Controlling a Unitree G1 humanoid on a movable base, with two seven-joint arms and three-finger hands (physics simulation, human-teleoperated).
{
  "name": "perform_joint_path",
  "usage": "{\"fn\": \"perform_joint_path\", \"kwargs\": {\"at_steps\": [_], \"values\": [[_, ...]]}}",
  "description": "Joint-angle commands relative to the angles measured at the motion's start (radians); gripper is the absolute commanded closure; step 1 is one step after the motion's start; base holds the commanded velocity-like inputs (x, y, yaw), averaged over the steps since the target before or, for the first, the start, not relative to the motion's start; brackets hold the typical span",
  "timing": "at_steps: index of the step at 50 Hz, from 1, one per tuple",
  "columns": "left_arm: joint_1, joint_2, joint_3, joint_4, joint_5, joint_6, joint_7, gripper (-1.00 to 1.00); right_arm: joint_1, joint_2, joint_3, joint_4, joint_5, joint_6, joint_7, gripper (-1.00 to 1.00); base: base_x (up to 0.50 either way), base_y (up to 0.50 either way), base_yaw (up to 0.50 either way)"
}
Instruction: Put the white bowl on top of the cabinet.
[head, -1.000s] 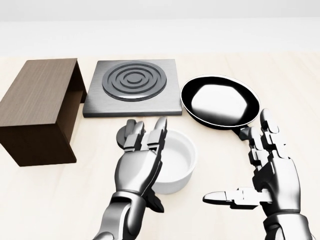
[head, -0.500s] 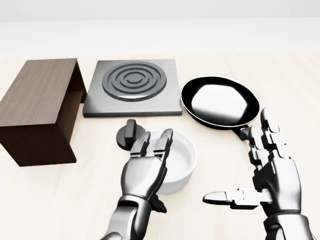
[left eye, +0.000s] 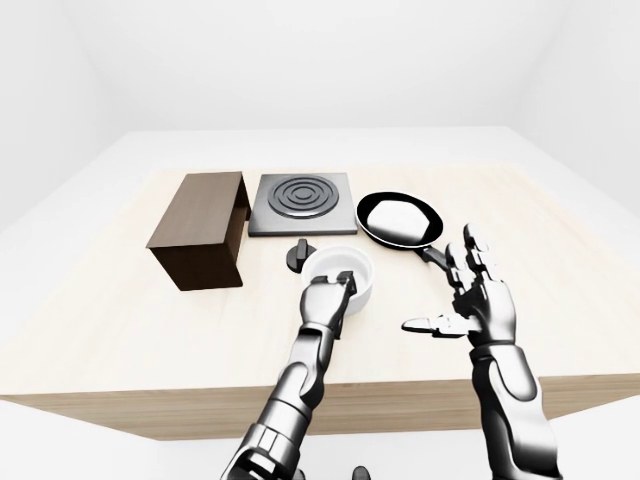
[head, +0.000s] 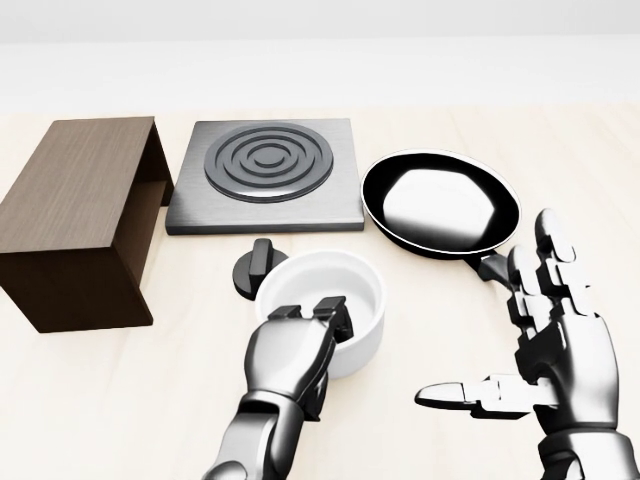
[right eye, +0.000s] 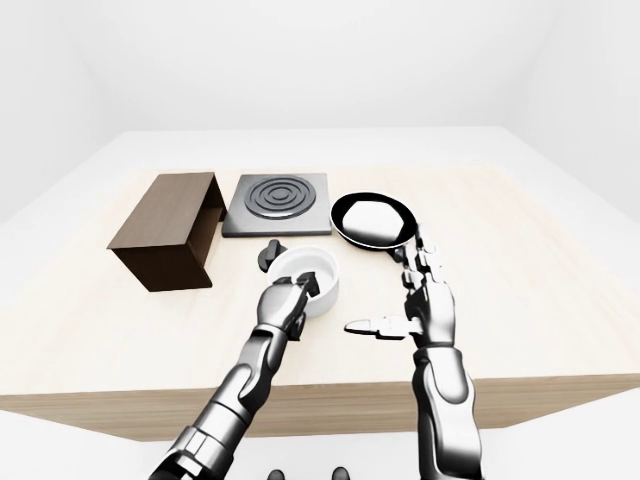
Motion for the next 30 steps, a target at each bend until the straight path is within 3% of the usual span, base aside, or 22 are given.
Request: {"fn": "perform_joint_path", "kwargs": {"at_steps": [1, 8, 23, 30], "values": [[-0.005, -0.004, 0.001, 0.034, 0.036, 0.0, 0.029, 1.0, 0.004, 0.001, -0.015, -0.019, 0.019, 0.0, 0.009, -1.0, 0.0, 0.0, 0.0], [0.016, -0.003, -0.01, -0.04, 0.055, 0.0, -0.013, 1.0, 0.009, 0.002, -0.01, -0.024, 0.017, 0.0, 0.011, -1.0, 0.0, 0.0, 0.0], [-0.005, 0.026, 0.025, -0.3, 0.116, 0.0, -0.183, 1.0, 0.02, 0.008, 0.007, -0.025, 0.004, 0.0, 0.016, -1.0, 0.0, 0.0, 0.0], [-0.002, 0.027, 0.03, -0.369, 0.141, 0.0, -0.226, 1.0, 0.023, 0.011, 0.017, -0.019, -0.004, 0.0, 0.017, -1.0, 0.0, 0.0, 0.0]]}}
